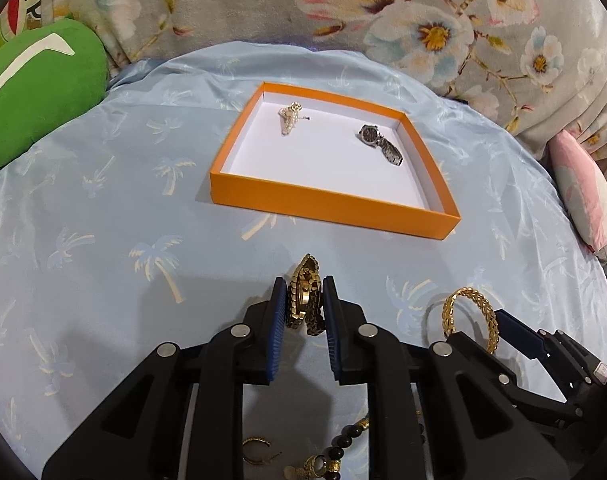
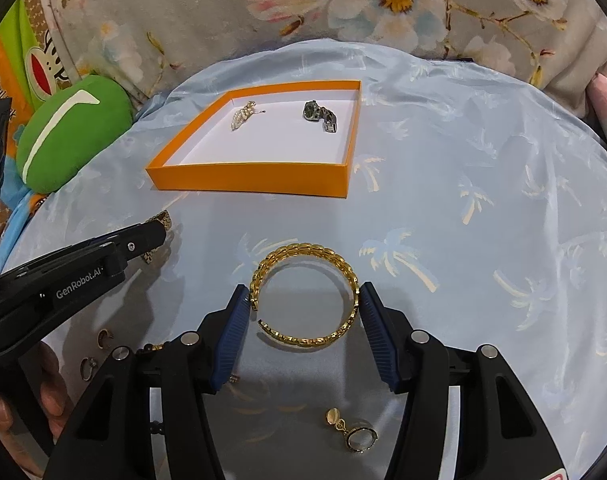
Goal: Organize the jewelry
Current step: 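Carry the gold bangle with the right tool while the left tool carries the gold watch to the box, then open the right tool over the box while the left tool releases the gold watch inside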
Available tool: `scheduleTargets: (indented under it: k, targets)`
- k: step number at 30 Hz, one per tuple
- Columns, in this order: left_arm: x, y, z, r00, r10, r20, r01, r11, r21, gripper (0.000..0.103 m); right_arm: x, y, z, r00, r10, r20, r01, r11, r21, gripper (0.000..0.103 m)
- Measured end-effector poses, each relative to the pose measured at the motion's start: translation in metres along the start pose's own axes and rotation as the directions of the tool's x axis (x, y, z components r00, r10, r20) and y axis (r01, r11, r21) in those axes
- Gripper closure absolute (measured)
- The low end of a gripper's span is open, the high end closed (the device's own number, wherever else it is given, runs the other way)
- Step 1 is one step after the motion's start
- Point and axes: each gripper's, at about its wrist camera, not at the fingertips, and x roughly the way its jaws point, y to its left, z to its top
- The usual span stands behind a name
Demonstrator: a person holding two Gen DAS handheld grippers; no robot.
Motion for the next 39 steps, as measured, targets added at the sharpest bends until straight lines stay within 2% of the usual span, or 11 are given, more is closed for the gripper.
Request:
scheduleTargets:
  k: [3,8,13,17,22,27,31,34,39]
  targets:
    - [-0.005,-0.003,0.004,1.000,0.001,0.008,-0.001,1.000,0.007,0.085,-0.006,-0.001,0.007,1.000,0.025,0.012,-0.025,1.000,0.010,0.048]
    - [-0.007,-0.007,0.017,1.000,0.009,0.020,-0.009,1.000,0.019,0.085,-0.010,-0.003,0.024,0.999,0.017,0.038,-0.018,1.000,0.002,0.048]
    - [-0.007,-0.010,0.045,0.998,0.012,0.054,-0.014,0.999,0.030,0.085,-0.009,-0.003,0.055,0.996,0.002,0.086,0.000,1.000,-0.027,0.048]
    - [0.000,-0.010,0.074,0.995,0.038,0.091,-0.041,0.999,0.033,0.085,0.006,-0.005,0.085,0.995,0.016,0.097,-0.013,1.000,-0.024,0.048]
    - [0.026,-0.008,0.106,0.994,0.052,0.099,-0.055,0.998,0.028,0.085,0.034,-0.003,0.114,0.995,0.062,0.075,-0.061,0.998,-0.018,0.048]
    - [0.062,-0.002,0.123,0.998,0.033,0.061,-0.034,0.999,0.013,0.085,0.072,-0.001,0.128,0.995,0.100,0.024,-0.100,0.995,-0.014,0.048]
    - [0.090,0.002,0.124,0.999,0.027,0.024,-0.027,1.000,0.005,0.085,0.093,-0.002,0.132,0.993,0.115,-0.002,-0.115,0.993,-0.010,0.048]
    - [0.103,0.004,0.124,1.000,0.025,-0.003,-0.025,1.000,0.000,0.085,0.103,0.000,0.133,0.995,0.099,-0.011,-0.099,0.995,-0.027,0.048]
    - [0.109,0.006,0.123,0.999,0.043,-0.002,-0.043,0.999,0.008,0.085,0.109,0.006,0.133,0.998,0.056,-0.006,-0.056,0.996,-0.063,0.048]
